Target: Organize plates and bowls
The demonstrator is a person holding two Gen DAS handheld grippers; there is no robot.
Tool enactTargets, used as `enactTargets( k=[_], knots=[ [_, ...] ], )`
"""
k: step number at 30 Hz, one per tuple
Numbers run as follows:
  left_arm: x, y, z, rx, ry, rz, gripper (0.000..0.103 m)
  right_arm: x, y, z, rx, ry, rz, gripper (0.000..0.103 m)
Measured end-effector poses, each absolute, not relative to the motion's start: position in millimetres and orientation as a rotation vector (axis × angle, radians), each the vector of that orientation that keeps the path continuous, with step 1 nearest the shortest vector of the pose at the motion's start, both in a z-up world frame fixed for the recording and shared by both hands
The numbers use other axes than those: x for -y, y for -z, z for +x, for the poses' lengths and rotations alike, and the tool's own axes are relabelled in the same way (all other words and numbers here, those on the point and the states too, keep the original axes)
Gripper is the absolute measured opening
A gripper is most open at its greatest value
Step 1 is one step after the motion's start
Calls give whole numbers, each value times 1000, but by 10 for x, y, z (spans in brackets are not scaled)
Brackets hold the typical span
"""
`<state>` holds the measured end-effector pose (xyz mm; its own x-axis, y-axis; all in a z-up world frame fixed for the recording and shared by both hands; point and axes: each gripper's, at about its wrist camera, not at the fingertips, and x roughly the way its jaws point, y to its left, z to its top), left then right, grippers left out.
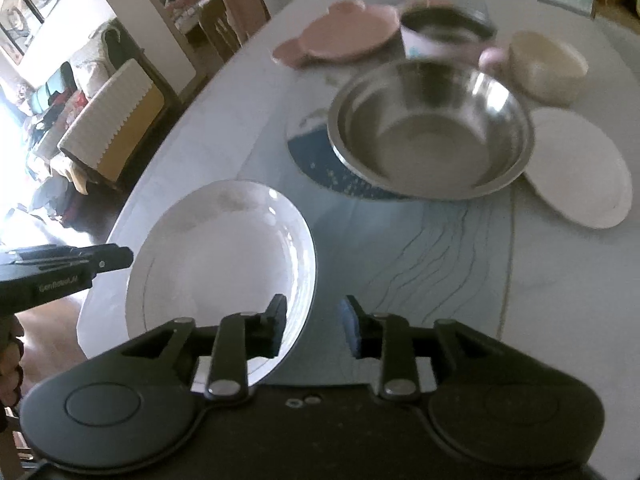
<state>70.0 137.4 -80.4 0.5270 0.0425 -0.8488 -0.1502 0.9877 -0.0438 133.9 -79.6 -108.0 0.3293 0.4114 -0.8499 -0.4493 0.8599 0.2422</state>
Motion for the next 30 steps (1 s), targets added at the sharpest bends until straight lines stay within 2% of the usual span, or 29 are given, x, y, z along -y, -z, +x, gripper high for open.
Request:
enactTargets(
  k=[4, 7, 9, 11, 14, 18, 20, 24, 30],
  knots=[
    [-1164, 620, 707, -956, -52, -109, 20, 926, 859, 1207, -1029, -553, -69, 44],
    [-995, 502, 741, -917, -14, -95, 32, 1033, 729, 1169, -995, -536, -78, 49],
    [-876, 436, 773, -896, 7, -86, 47, 1119, 662, 1154, -979, -519, -80, 55],
    [-733, 378, 807, -863, 27, -67, 56, 1207, 593, 1150, -956, -502, -85, 61],
    [-510, 318, 863, -833, 61, -34, 58, 1348, 533, 1176, -925, -471, -97, 67],
    [-184, 299, 978, -800, 89, -16, 75, 1600, 496, 1290, -908, -432, -103, 76],
    [-39, 290, 1035, -787, 93, -14, 77, 1735, 487, 1355, -899, -415, -112, 80],
    [278, 332, 1190, -793, 102, -25, 77, 2007, 472, 1504, -877, -381, -140, 97],
    [720, 444, 1428, -821, 97, -57, 77, 2424, 478, 1837, -847, -372, -172, 100]
  ],
)
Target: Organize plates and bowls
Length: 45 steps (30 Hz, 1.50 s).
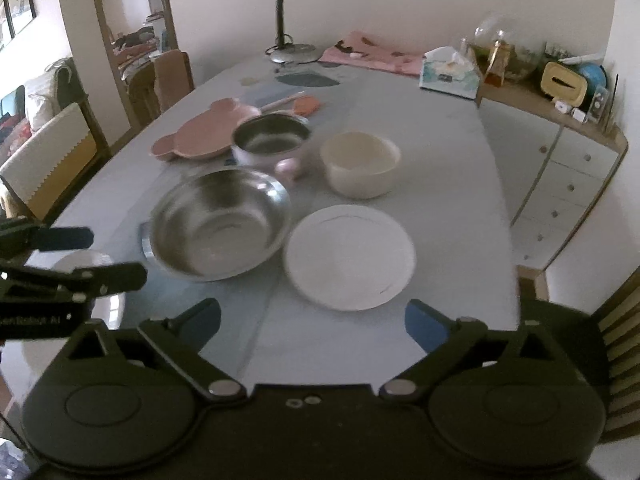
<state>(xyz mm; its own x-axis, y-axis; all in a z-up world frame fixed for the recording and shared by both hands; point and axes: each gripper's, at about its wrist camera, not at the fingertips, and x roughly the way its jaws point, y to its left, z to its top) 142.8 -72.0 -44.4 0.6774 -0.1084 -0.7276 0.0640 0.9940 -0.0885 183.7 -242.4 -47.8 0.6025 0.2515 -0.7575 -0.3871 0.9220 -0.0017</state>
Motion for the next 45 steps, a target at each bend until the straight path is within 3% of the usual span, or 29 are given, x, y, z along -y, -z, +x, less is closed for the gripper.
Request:
enactTargets(
  k=[14, 21, 23, 31, 34, 38, 43, 45],
  knots=[
    [1441, 993, 2102, -955, -18, -117, 77, 3087, 826, 2941, -910, -389, -221, 96],
    [1597, 1218, 2322, -1009, -78, -166, 76, 3084, 1026, 3380, -961, -424, -263, 87],
    [1594, 1268, 2384, -1027, -95, -200, 68, 3056, 1076, 3476, -978, -449, -267, 84],
    [1571, 1393, 2540, -1051, -133, -271, 56, 2975, 1254, 3750, -1042, -513, -262, 73],
    [1566, 1460, 2575, -1069, -143, -289, 46, 2923, 1312, 3860, -1061, -523, -282, 71],
    [1546, 1533, 2591, -1082, -151, -305, 44, 2847, 1370, 3974, -1076, -546, -300, 62],
    [1503, 1599, 2630, -1087, -156, -343, 41, 2821, 1411, 4113, -1097, -571, -290, 58],
    [1498, 1606, 2634, -1080, -158, -350, 37, 2827, 1434, 4159, -1110, -584, -284, 51]
  ],
)
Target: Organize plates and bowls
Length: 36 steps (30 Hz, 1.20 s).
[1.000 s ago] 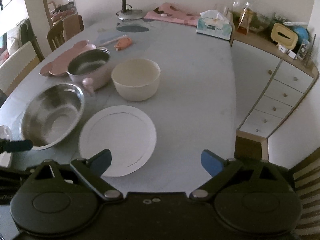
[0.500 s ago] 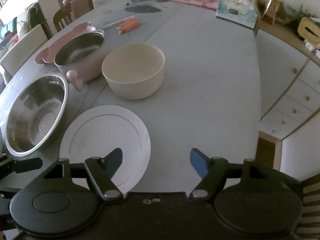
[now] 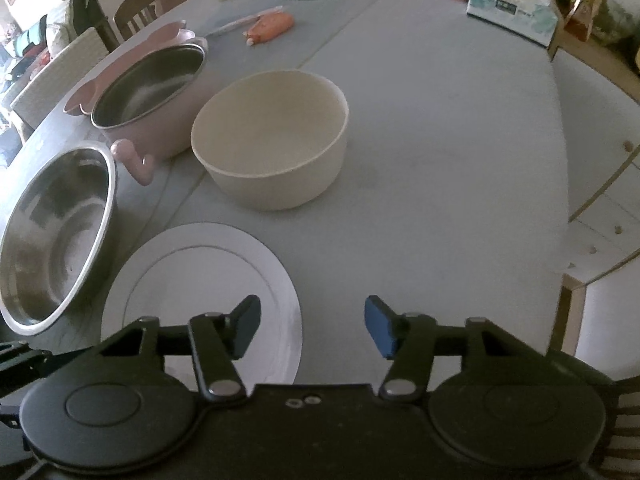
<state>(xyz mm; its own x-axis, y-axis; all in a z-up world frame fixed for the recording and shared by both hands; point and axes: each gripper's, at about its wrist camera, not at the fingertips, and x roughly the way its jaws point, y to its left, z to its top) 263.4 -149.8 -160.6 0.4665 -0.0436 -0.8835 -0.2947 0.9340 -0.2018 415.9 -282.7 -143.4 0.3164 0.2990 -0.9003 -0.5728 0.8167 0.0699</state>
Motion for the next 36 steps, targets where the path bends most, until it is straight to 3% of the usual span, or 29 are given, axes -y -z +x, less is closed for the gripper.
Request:
enactTargets(
  k=[6, 12, 24, 36],
  knots=[
    [1467, 1613, 2687, -1079, -156, -385, 26, 2815, 1469, 4210, -1137, -634, -271, 33],
    [1440, 1617, 2691, -1075, -150, -393, 23, 2855, 1518, 4256, -1174, -670, -230, 17],
    [1559, 1610, 2593, -1098, -42, -350, 21, 3308, 1509, 4077, -1213, -681, -133, 9],
    [1524, 1608, 2726, -1119, -29, -339, 20, 3512, 1542, 3956, -1215, -679, -82, 12]
  ],
)
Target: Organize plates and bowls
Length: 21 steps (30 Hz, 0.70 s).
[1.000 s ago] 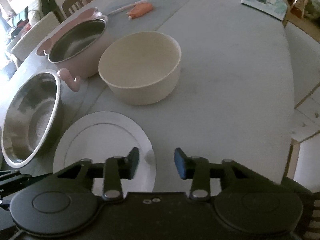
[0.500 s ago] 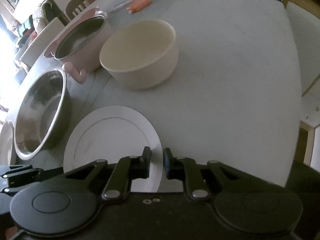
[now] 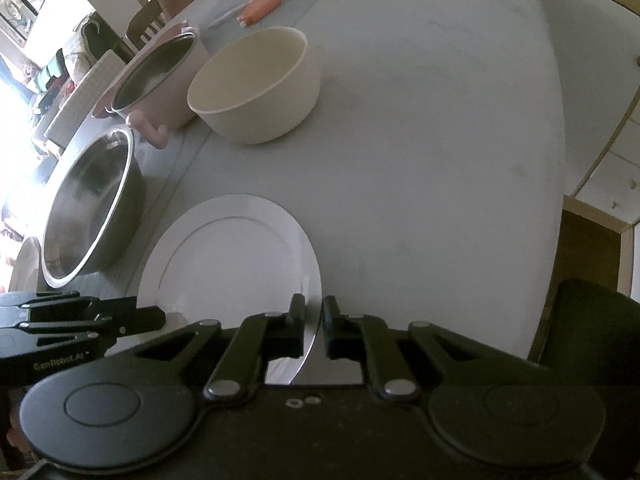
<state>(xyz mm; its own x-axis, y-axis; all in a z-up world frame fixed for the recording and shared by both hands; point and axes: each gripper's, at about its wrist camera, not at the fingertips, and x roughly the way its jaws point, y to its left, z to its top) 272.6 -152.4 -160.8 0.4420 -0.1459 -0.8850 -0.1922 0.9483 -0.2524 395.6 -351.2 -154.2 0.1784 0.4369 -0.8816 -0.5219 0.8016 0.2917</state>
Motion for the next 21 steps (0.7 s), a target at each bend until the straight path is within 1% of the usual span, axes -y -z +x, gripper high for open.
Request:
enactTargets(
  k=[2, 12, 21],
  knots=[
    [1557, 1591, 2745, -1121, -34, -323, 20, 3524, 1564, 3941, -1216, -677, -66, 13],
    [1578, 1566, 2562, -1116, 0, -317, 16, 3719, 1575, 3688, -1219, -638, 5, 11],
    [1574, 1469, 2280, -1102, 5, -304, 16, 3782, 1480, 3300, -1209, -614, 22, 11]
  ],
)
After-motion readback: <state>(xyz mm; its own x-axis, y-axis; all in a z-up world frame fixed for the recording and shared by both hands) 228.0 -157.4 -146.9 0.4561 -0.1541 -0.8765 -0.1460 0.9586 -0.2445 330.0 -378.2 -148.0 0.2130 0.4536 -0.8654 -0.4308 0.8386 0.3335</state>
